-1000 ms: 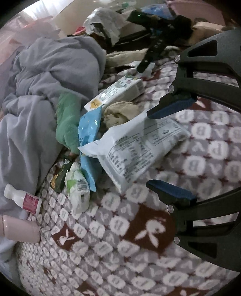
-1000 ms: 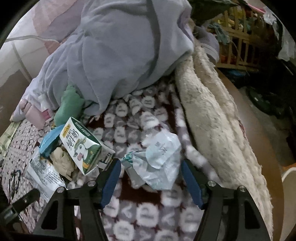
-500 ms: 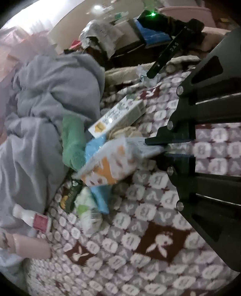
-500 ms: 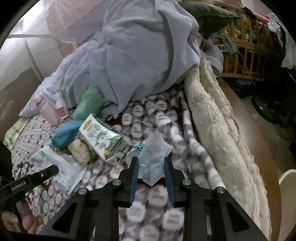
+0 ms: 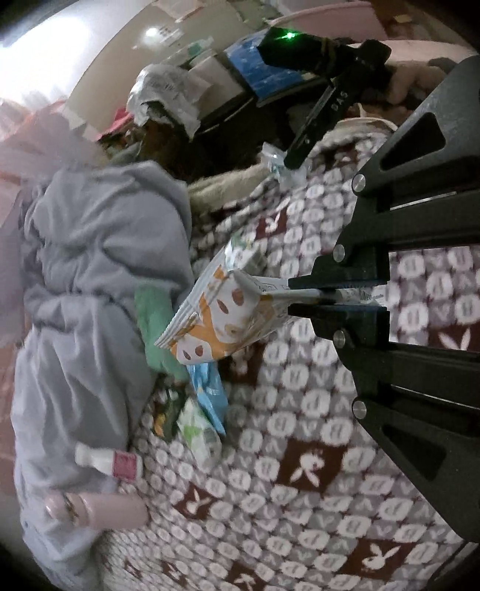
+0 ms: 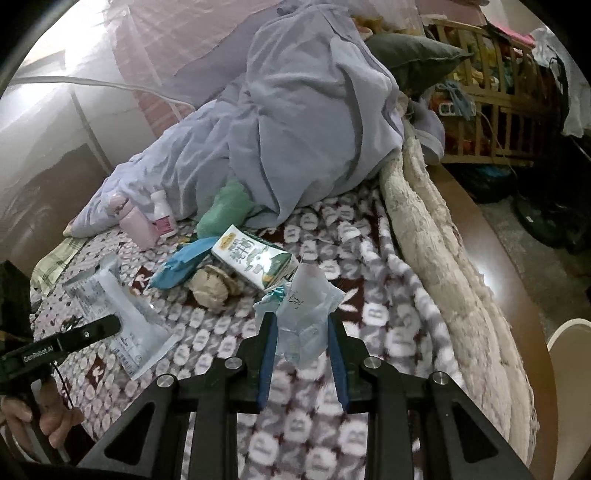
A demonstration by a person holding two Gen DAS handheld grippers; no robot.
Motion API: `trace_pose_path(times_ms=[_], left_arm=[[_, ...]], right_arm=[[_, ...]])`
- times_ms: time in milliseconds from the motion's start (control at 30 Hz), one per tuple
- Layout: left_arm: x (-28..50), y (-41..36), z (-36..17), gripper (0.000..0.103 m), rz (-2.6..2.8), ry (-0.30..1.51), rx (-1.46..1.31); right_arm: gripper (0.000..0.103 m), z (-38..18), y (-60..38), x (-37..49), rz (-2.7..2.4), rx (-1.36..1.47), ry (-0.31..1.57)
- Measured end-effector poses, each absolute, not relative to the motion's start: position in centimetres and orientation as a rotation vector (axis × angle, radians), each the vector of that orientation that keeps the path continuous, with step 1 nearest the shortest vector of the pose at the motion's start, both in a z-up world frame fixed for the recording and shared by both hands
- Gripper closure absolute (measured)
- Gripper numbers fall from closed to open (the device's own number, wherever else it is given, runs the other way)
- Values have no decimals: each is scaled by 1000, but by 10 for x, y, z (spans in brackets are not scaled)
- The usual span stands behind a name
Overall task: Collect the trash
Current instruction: 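Carry both items over the white bucket and open both tools to drop them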
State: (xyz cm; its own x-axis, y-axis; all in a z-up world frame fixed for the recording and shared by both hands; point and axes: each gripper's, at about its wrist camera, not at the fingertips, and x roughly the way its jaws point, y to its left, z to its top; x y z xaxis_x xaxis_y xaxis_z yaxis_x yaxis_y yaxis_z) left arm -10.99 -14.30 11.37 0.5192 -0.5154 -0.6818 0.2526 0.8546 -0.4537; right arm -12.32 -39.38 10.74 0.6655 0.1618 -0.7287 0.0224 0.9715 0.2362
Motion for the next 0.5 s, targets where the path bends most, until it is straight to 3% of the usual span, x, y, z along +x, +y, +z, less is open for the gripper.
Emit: trace_pose_path(times_ms=[500], left_arm=[[-121, -221, 135, 99, -546, 883, -160]], right_arm=[[77, 128, -423, -163, 26, 263, 793]])
